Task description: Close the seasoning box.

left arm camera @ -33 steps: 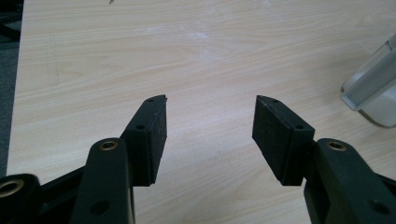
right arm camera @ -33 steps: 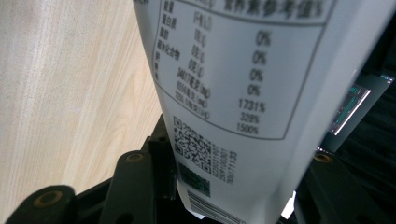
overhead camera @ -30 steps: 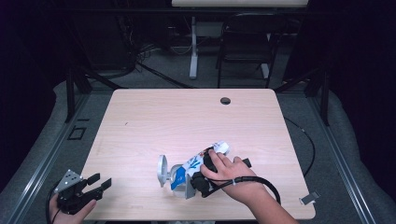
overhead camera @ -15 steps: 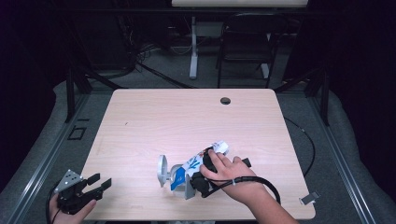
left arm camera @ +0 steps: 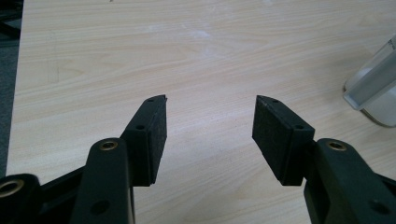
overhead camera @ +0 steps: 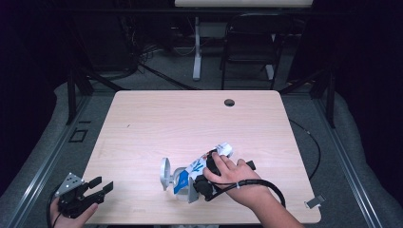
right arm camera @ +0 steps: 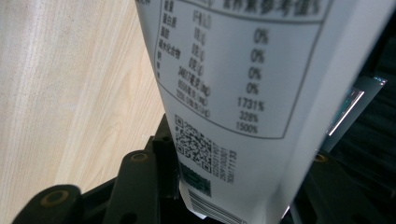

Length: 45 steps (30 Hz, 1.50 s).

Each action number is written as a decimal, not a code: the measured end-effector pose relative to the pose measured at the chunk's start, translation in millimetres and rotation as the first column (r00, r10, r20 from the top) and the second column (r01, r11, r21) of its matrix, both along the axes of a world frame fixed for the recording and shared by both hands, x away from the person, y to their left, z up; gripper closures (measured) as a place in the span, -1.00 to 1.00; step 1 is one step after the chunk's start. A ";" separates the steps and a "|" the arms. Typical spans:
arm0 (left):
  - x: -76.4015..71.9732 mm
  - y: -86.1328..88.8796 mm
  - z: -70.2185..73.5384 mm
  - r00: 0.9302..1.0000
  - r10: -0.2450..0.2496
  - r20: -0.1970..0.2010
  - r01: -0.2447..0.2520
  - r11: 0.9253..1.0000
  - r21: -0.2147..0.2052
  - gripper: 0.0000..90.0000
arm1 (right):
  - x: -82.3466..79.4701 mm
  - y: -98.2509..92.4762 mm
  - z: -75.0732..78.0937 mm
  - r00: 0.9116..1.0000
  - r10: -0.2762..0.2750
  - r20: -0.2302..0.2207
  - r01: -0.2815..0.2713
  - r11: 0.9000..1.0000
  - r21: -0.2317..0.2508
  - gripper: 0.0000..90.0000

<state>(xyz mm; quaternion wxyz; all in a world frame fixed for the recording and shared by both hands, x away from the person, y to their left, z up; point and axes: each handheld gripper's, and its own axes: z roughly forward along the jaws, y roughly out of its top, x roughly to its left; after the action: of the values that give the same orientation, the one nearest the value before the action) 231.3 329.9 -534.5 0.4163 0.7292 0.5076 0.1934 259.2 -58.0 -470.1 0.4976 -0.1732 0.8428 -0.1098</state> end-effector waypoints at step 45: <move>0.2 0.9 -0.9 1.000 0.002 -0.003 -0.002 1.000 0.001 0.01 | -1.9 2.1 -0.5 1.000 0.011 0.002 -0.011 1.000 -0.005 0.33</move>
<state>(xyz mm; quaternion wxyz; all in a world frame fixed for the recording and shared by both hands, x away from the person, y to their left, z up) 231.5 330.8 -535.3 0.4150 0.7292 0.5086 0.1932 257.3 -55.9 -470.5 0.4988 -0.1789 0.8410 -0.1091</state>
